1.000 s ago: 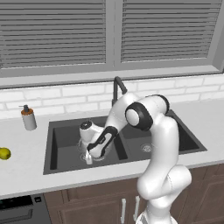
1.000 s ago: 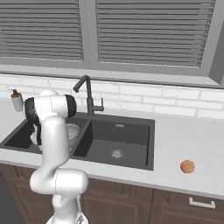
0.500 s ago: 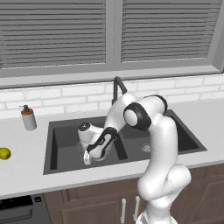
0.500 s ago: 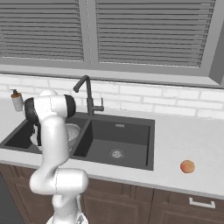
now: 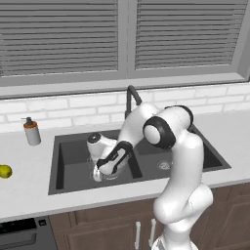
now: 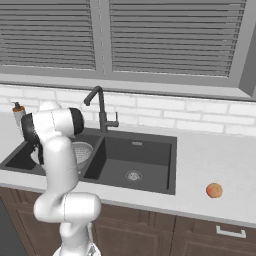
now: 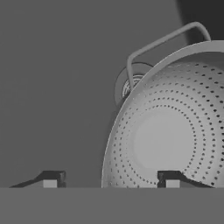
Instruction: Put the colander in the sink, put the pear, peach in the colander, and turn on the sink faucet and pour water over the colander.
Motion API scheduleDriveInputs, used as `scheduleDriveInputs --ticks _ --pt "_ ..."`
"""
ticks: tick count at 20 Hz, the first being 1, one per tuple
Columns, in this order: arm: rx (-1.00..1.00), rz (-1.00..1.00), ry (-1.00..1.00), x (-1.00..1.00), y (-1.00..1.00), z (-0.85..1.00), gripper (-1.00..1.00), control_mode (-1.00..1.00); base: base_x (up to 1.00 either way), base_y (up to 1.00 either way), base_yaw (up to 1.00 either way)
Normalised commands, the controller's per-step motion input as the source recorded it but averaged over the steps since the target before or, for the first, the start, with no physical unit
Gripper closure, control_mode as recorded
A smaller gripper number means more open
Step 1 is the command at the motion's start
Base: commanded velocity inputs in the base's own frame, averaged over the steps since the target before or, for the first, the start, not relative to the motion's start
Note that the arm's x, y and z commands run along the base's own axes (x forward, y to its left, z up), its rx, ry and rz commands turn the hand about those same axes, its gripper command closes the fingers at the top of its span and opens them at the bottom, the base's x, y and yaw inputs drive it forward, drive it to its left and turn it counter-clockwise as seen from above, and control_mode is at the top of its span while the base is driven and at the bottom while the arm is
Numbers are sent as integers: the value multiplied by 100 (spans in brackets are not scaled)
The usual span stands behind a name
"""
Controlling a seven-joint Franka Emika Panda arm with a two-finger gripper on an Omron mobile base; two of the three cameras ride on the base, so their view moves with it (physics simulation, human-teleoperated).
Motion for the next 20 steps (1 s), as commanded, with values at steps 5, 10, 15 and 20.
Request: scheduleDriveInputs --ticks 5,10,15,20 --pt "5 0 -1 -28 8 99 -100 -100 0 0 0" --pt "10 -3 0 -40 57 100 -100 -100 0 0 0" --pt "15 -13 0 -48 91 96 -100 -100 0 0 0" --pt "14 -24 5 -50 100 55 -100 -100 0 0 0"
